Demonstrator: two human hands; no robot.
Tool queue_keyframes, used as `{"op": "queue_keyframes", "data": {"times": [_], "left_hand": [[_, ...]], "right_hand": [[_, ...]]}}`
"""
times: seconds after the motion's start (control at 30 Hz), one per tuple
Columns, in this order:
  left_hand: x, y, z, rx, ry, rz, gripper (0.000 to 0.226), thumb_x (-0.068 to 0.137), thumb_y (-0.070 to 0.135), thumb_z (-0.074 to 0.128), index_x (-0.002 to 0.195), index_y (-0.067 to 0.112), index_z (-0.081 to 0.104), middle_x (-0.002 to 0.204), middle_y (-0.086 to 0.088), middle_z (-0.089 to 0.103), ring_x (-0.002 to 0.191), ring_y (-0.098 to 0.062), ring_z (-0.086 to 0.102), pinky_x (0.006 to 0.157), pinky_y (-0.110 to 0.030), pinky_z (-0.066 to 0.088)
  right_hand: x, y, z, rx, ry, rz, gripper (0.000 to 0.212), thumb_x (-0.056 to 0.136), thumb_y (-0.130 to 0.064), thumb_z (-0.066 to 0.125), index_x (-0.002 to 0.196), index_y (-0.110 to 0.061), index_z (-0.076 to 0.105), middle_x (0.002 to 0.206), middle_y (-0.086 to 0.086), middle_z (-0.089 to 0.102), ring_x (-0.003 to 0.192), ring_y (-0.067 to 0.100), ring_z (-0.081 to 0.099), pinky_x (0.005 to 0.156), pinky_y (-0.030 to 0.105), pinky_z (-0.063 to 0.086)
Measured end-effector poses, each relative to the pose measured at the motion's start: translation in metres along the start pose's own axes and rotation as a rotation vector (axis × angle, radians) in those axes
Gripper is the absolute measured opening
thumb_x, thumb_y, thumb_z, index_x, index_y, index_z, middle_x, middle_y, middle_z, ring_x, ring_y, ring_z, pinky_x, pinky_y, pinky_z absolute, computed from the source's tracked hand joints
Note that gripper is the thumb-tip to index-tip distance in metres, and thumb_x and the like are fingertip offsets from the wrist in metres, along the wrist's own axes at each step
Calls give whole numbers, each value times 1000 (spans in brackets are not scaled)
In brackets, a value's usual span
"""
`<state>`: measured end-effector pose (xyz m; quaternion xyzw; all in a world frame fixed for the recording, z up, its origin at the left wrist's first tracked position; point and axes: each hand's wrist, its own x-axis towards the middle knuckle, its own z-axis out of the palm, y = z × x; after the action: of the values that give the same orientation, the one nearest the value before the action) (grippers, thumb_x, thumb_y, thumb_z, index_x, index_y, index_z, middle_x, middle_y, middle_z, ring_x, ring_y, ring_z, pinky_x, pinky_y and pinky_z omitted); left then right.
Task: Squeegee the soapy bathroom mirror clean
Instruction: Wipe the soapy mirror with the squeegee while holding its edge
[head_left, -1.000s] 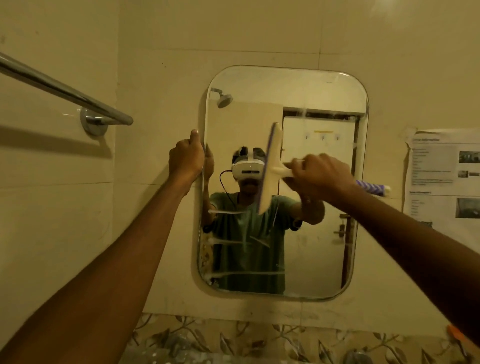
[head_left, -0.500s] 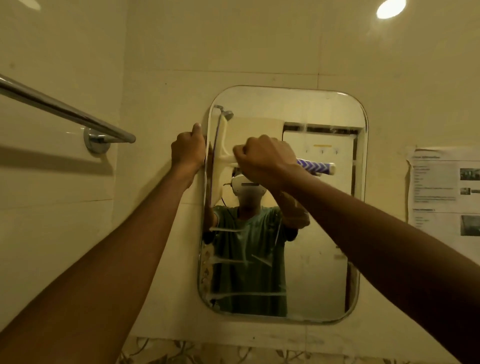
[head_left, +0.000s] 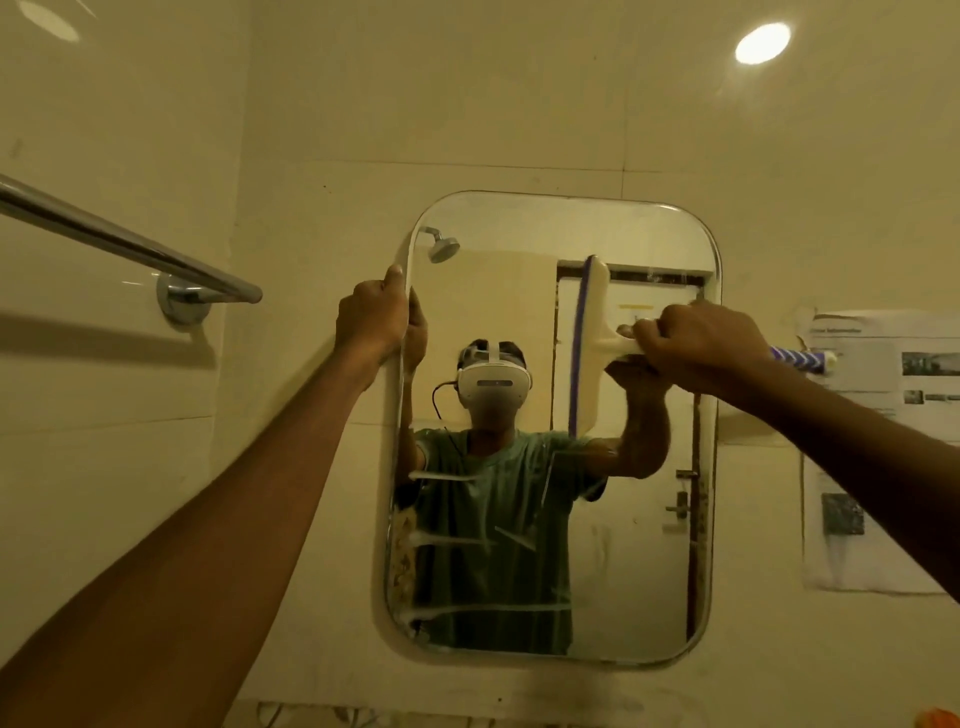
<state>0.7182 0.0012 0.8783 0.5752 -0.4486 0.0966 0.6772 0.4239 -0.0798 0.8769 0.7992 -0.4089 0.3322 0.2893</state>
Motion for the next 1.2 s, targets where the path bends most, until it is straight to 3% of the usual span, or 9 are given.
{"op": "queue_keyframes", "data": {"times": [0.13,0.3,0.4,0.53,0.63,0.73,0.87,1.0,1.2], "left_hand": [[6,14,-3,-74,33,-5,44,99,42,35,72,16,57,82,-7,63,83,-26,63,85,-43,55],[10,10,-1,-214,41,-81,48,98,44,33,79,12,65,89,-14,70,84,-31,67,85,-48,55],[11,9,3,-207,63,-73,47,100,40,33,77,11,62,93,-15,69,87,-32,66,85,-45,55],[16,6,9,-139,101,-11,48,103,36,30,100,3,65,90,-9,61,80,-20,56,69,-31,47],[18,0,12,-99,126,34,47,104,35,28,95,6,64,84,-5,58,71,-14,53,64,-26,41],[19,-2,15,-33,157,85,47,104,34,27,89,7,62,76,-3,55,68,-14,51,55,-21,35],[20,-5,21,40,242,145,53,105,33,27,95,-1,66,82,-8,57,77,-18,52,69,-28,40],[24,-6,24,91,284,150,51,105,30,29,87,-1,65,75,-9,57,64,-14,50,56,-22,34],[27,-8,25,92,320,162,49,104,25,30,78,0,63,70,-9,54,68,-19,51,64,-28,34]], "right_hand": [[39,-60,-15,85,77,-140,47,102,-38,33,59,-21,39,56,0,40,51,15,39,56,27,38],[91,-126,-23,104,172,-221,37,101,-35,36,71,-17,47,62,-1,45,58,17,45,59,29,41],[99,-109,-25,112,111,-185,38,102,-37,33,73,-17,47,65,0,46,60,16,45,58,28,39],[77,-45,-30,121,55,-47,32,102,-35,36,79,-14,46,77,9,53,67,21,50,61,35,45],[52,0,-32,125,74,136,35,102,-28,38,70,-15,42,77,10,52,72,27,50,63,35,42],[43,26,-33,222,87,275,39,99,-34,36,68,-12,46,70,14,52,58,24,47,55,30,35],[46,2,-39,201,155,177,42,100,-31,38,62,-14,41,62,7,45,55,18,39,55,28,33],[75,-53,-37,209,130,24,37,100,-34,39,66,-19,41,66,2,45,58,15,42,55,29,34],[79,-43,-34,232,124,75,35,100,-34,37,72,-14,43,74,7,48,72,27,50,61,37,41]]}}
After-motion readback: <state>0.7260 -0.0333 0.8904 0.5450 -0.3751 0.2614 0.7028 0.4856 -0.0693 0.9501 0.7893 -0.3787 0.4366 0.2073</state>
